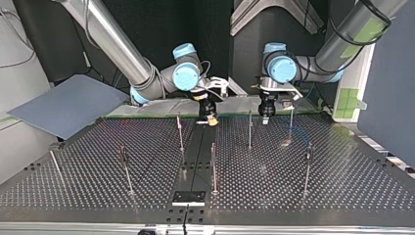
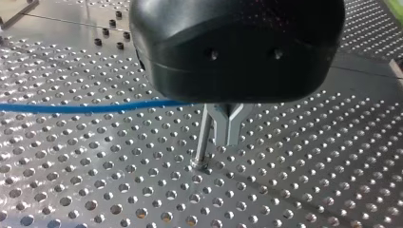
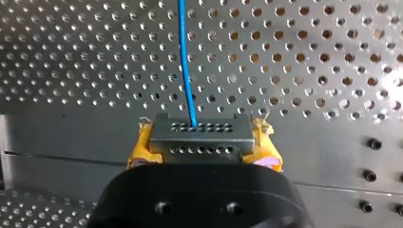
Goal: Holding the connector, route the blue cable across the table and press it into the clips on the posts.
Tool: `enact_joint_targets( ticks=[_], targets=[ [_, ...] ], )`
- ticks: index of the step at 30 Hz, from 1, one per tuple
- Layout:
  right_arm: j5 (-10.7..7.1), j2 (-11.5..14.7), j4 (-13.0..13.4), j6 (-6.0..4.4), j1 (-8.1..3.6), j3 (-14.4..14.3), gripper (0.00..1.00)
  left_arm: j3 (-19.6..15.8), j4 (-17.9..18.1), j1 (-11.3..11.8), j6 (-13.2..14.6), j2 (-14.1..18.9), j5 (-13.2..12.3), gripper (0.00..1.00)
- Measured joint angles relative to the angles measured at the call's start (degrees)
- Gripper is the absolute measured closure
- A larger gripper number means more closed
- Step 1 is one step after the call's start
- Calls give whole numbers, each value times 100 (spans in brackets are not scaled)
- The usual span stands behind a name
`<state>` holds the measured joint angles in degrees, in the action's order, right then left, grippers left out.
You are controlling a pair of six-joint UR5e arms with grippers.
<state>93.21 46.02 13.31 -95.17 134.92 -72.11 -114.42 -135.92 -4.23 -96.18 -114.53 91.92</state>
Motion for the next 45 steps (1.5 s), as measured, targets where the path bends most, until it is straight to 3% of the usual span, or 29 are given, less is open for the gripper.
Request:
enact_joint_targets(
  ticks=[8,18,19,20,22,24,25,29,31,32,37,40,45],
  targets=[
    [-137,-1,47,19,-170,25,100,387,-246,36,-10,-255,-77,100],
    [-170,1,50,23,-304,58,100,866,-598,186,108,-286,-76,100],
    [-170,1,49,23,-311,61,100,894,-611,193,111,-287,-78,89],
    [-171,3,50,23,-318,62,100,919,-630,201,114,-286,-79,89],
    [-174,2,50,23,-325,62,100,942,-664,210,119,-285,-80,72],
    [-177,1,49,23,-333,61,100,953,-707,215,123,-284,-78,72],
    [-178,1,47,23,-336,61,100,955,-732,216,124,-284,-77,47],
    [-179,3,42,27,-355,62,100,957,-865,207,137,-283,-75,39],
    [-179,4,41,25,-363,62,100,958,-934,200,171,-283,-75,27],
    [-179,4,41,25,-367,62,100,958,-990,197,209,-282,-73,27],
    [-190,6,41,23,-374,62,100,959,-1231,181,410,-276,-67,6],
    [-195,5,41,23,-374,62,100,954,-1389,168,467,-272,-75,0],
    [-197,6,41,23,-377,61,100,874,-1659,144,515,-168,-84,0]
  ],
)
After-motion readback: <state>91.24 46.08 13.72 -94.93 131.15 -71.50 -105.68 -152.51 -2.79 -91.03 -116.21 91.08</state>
